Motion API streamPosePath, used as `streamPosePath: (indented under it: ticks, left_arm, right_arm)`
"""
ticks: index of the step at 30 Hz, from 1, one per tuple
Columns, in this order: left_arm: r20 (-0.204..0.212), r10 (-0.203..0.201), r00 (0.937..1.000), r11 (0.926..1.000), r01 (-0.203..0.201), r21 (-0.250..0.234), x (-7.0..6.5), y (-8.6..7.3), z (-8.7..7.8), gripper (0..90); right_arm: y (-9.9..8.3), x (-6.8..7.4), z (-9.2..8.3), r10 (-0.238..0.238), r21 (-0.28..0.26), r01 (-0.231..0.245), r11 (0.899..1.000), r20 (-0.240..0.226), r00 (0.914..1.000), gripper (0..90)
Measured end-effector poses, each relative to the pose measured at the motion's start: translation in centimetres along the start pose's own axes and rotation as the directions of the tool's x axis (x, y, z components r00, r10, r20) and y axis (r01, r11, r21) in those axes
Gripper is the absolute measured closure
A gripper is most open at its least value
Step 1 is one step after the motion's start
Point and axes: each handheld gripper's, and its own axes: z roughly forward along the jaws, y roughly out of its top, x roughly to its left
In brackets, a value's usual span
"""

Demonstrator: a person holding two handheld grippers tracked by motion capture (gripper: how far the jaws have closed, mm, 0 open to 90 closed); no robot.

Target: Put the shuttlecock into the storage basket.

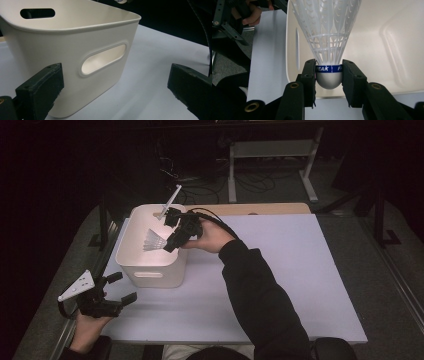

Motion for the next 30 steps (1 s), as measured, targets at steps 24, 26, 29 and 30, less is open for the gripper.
streamPosePath:
  ticks: [24,26,29,30]
  left_arm:
    - [-0.004,-0.001,1.0000,1.0000,0.001,-0.003,0.0,0.0,-0.1,0.3]
    - [-0.003,0.000,1.0000,1.0000,0.000,-0.003,0.0,0.0,-0.1,0.3]
    - [-0.004,-0.002,1.0000,1.0000,0.002,-0.003,0.0,0.0,-0.1,0.4]
    - [-0.004,-0.002,1.0000,1.0000,0.002,-0.003,0.0,0.0,-0.1,0.3]
  right_arm:
    - [-0.2,-0.2,2.5,0.002,0.032,0.000,0.999,-0.041,0.9991,64.0]
    - [-0.2,-0.1,2.7,-0.002,0.035,0.004,0.999,-0.043,0.9991,64.0]
    - [-0.1,-0.1,3.0,-0.002,0.040,0.004,0.999,-0.048,0.9988,64.0]
    - [-0.1,-0.1,3.0,-0.002,0.040,0.004,0.999,-0.048,0.9988,64.0]
